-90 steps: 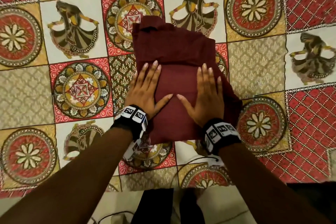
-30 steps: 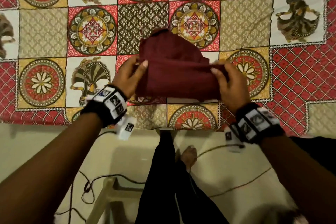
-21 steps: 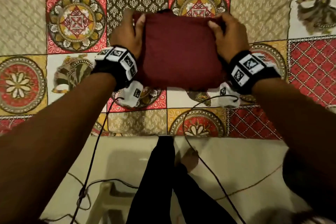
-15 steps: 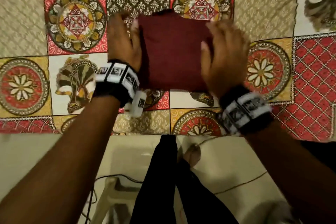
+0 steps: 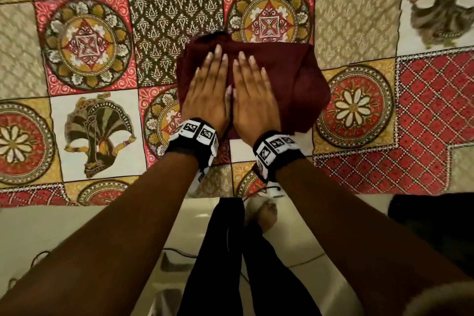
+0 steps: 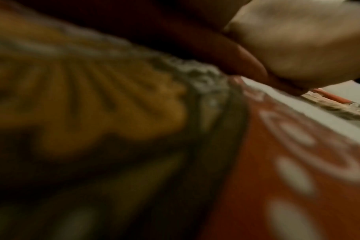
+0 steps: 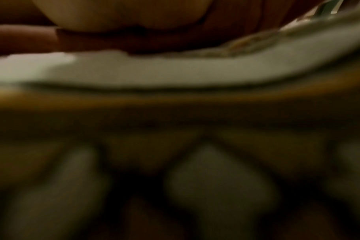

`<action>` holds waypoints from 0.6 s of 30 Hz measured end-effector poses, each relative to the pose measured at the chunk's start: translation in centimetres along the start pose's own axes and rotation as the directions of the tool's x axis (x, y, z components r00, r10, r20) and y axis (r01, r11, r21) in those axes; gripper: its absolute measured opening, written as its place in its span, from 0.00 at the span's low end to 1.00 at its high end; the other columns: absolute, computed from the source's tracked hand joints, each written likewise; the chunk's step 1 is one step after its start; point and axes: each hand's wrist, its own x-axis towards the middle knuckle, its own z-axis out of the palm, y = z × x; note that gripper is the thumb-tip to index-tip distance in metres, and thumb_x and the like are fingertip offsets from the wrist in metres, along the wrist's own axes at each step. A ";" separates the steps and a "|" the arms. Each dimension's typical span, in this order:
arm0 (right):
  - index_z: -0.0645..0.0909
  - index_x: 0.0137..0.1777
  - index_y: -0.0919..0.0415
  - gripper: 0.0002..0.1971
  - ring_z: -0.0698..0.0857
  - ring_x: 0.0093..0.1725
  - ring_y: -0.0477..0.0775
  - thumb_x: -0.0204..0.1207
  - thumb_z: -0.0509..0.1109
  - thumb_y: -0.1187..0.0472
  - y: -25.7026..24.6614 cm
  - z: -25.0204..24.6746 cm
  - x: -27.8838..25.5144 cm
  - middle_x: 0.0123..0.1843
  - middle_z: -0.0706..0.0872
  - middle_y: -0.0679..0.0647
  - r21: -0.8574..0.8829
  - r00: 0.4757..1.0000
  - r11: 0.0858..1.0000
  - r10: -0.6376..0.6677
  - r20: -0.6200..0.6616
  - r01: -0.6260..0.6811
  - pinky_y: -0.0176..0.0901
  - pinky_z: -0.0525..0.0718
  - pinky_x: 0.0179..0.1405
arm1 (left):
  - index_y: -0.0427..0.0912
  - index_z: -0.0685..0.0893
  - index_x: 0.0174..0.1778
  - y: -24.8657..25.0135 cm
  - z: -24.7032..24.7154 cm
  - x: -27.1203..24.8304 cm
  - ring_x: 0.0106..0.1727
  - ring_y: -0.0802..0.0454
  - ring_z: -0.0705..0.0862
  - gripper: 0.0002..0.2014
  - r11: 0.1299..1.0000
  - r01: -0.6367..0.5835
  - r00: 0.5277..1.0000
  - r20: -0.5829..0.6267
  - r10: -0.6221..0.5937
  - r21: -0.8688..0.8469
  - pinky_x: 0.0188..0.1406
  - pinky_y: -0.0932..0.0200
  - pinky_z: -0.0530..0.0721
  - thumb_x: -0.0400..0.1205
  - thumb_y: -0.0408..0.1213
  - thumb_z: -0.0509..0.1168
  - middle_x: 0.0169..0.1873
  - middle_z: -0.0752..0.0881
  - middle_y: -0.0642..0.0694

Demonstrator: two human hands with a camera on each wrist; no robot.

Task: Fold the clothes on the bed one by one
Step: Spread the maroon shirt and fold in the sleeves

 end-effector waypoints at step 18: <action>0.51 0.89 0.66 0.53 0.50 0.90 0.61 0.80 0.54 0.23 7.2 -2.2 -2.1 0.91 0.52 0.60 -0.033 0.982 0.983 0.181 0.044 -0.180 0.63 0.49 0.88 | 0.35 0.47 0.88 -1.1 -1.4 -3.2 0.88 0.42 0.42 0.38 0.958 0.171 0.984 -0.015 -0.179 -0.230 0.87 0.43 0.49 0.90 0.55 0.52 0.88 0.46 0.39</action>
